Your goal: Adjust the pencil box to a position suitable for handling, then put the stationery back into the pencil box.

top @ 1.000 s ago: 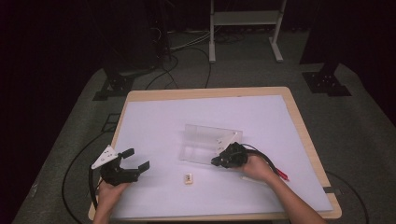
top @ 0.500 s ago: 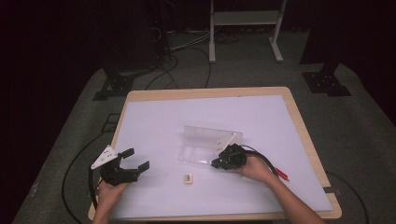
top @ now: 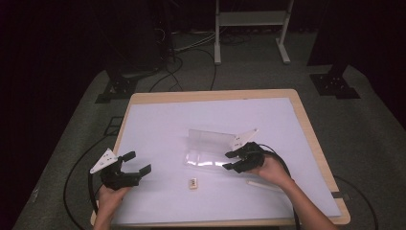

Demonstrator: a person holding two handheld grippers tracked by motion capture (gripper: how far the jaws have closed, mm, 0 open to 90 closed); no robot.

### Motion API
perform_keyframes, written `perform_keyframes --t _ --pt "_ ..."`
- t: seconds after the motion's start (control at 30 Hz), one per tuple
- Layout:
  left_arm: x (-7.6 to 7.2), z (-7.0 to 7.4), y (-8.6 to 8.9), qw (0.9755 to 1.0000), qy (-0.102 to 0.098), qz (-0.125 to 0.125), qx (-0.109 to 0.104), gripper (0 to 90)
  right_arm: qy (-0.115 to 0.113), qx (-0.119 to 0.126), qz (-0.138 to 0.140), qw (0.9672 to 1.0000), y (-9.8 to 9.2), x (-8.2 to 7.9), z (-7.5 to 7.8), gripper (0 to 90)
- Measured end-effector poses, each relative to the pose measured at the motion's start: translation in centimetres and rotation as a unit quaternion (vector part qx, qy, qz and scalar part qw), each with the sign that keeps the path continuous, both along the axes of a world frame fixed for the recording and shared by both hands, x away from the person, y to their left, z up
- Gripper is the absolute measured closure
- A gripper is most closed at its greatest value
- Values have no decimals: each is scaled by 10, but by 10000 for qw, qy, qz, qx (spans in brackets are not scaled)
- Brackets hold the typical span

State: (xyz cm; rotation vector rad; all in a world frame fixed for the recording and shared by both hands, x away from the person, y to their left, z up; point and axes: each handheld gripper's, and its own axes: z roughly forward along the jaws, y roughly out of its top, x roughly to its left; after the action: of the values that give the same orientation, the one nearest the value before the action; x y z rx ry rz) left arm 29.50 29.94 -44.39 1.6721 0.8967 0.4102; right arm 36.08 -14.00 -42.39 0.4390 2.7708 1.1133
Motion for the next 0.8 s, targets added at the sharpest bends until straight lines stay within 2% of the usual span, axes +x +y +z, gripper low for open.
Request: perform_keyframes --t 0.1,0.17,0.27,0.3,0.33,0.43,0.57,0.8 --pt "1 0 -1 10000 2 -11 23 36 33 73 -203 9998 -10 -5 5 452" --pt "2 1 -2 10000 -7 -21 25 36 72 113 -301 9995 -17 -9 7 447" --pt "3 0 -4 10000 8 -31 28 36 -14 101 -496 9987 -33 -19 10 435" --pt "3 0 -4 10000 16 -40 43 36 -14 101 -496 9987 -33 -19 10 435" --pt "3 0 -4 10000 17 -49 77 36 -57 133 -596 9981 -44 -25 12 435" --pt "3 -1 -4 9999 24 -53 84 36 -59 152 -751 9970 -55 -31 13 431" --pt "3 -1 -5 9999 46 -49 89 36 -87 135 -893 9959 -73 -40 14 432" --pt "4 -2 -6 9999 51 -55 84 36 -76 59 -1014 9948 -87 -49 11 434"
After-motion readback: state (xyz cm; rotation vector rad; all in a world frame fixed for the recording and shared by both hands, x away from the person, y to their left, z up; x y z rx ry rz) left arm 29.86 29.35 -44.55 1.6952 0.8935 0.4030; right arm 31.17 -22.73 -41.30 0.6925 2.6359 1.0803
